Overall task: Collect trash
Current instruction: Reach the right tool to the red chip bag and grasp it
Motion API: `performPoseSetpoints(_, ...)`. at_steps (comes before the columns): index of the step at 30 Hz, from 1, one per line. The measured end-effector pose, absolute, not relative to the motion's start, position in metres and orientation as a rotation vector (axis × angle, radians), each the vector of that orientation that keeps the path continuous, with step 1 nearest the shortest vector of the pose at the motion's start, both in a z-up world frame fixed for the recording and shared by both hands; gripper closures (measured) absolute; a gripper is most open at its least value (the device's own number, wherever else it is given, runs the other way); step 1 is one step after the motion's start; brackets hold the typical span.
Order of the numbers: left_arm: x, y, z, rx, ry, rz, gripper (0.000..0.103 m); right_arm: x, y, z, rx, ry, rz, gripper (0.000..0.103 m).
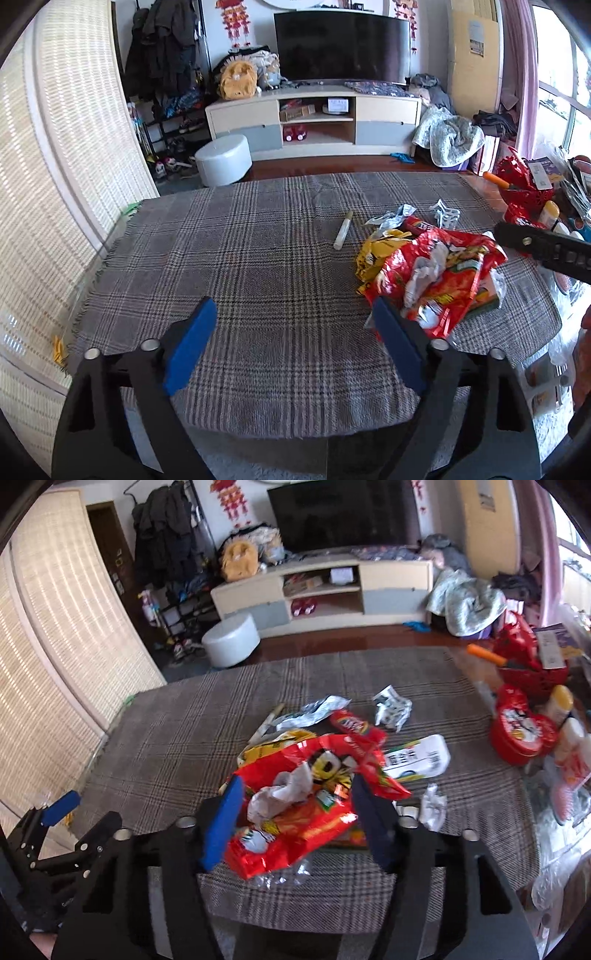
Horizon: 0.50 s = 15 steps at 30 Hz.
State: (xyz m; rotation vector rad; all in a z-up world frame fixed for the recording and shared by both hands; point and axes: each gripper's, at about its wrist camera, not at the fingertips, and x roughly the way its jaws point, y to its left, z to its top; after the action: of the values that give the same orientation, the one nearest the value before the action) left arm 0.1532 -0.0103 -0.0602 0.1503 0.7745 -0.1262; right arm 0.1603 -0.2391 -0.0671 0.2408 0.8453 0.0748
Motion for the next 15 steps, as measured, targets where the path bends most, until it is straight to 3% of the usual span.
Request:
performPoseSetpoints(2, 0.167, -0.013, -0.065, 0.155, 0.796, -0.144, 0.034, 0.176, -0.230, -0.078, 0.248, 0.893, 0.100, 0.065)
performPoseSetpoints(15, 0.192, -0.033, -0.089, 0.190, 0.793, -0.221, 0.035, 0.215, -0.214, -0.147, 0.304, 1.051, 0.074, 0.066)
